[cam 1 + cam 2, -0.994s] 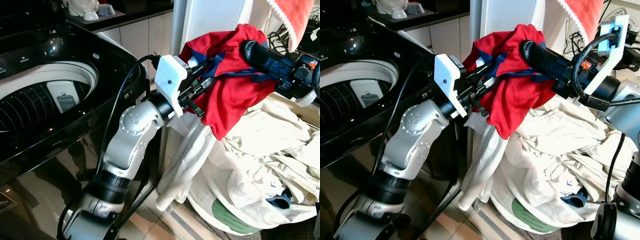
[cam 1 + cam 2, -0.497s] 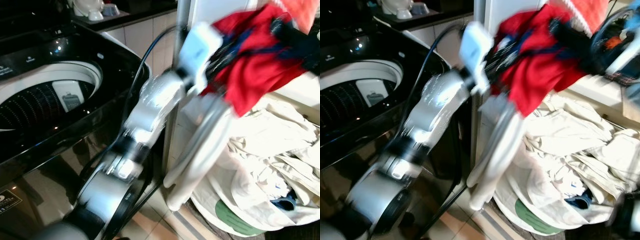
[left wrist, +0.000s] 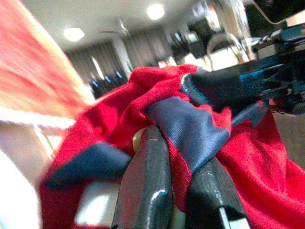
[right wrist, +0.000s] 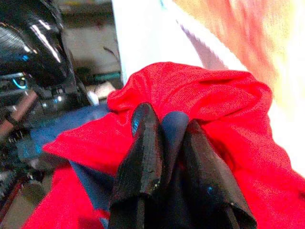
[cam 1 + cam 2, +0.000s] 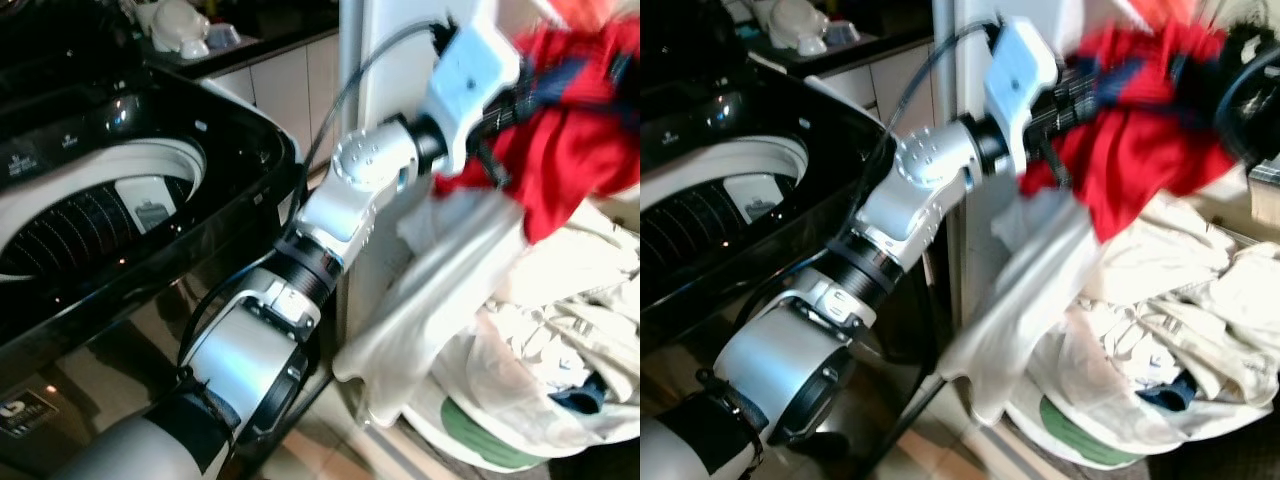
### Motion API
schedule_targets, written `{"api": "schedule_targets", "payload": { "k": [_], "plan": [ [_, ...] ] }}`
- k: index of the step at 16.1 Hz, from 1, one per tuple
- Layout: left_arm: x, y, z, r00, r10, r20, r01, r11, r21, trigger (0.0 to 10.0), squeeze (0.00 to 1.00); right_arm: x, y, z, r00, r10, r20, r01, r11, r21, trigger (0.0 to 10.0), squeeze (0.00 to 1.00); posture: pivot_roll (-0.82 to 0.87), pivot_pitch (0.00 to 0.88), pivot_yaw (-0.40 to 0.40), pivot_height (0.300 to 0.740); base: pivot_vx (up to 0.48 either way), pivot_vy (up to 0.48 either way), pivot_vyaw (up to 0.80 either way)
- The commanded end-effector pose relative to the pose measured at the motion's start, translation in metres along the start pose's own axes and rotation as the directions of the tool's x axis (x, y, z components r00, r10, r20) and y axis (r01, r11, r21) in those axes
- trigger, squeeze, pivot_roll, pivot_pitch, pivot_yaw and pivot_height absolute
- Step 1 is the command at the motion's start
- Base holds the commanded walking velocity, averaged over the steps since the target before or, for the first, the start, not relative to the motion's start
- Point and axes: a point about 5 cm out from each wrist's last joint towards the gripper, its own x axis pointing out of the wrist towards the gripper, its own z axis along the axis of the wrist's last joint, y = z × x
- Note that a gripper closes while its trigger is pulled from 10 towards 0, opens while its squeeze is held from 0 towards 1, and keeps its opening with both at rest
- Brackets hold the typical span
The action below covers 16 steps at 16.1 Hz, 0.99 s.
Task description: Clothes washing
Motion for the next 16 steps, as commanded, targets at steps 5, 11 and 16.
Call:
{"api": "schedule_targets", "payload": {
  "k": [5,11,16],
  "plan": [
    [-0.011,-0.040,-0.062,0.987,-0.061,-0.150,0.042,0.991,-0.125,0.0,0.00,0.003,-0.025,-0.086,0.943,-0.274,-0.191,0.283,0.959,0.019,4.7,0.00,-0.13,0.000,0.085,0.740,0.000,0.000,0.00],
    [-0.024,-0.038,-0.079,0.977,-0.020,-0.212,-0.006,0.992,-0.123,0.0,0.00,0.000,-0.043,-0.105,0.888,-0.404,-0.220,0.422,0.906,0.035,10.0,1.00,-0.11,0.000,0.063,0.740,0.000,0.000,0.00],
    [-0.022,-0.022,-0.066,0.987,0.051,-0.152,-0.068,0.992,-0.110,0.0,0.00,-0.016,-0.057,-0.074,0.857,-0.486,-0.172,0.496,0.868,0.013,10.0,0.00,-0.10,0.000,0.061,0.740,0.000,0.000,0.00]
  ]
}}
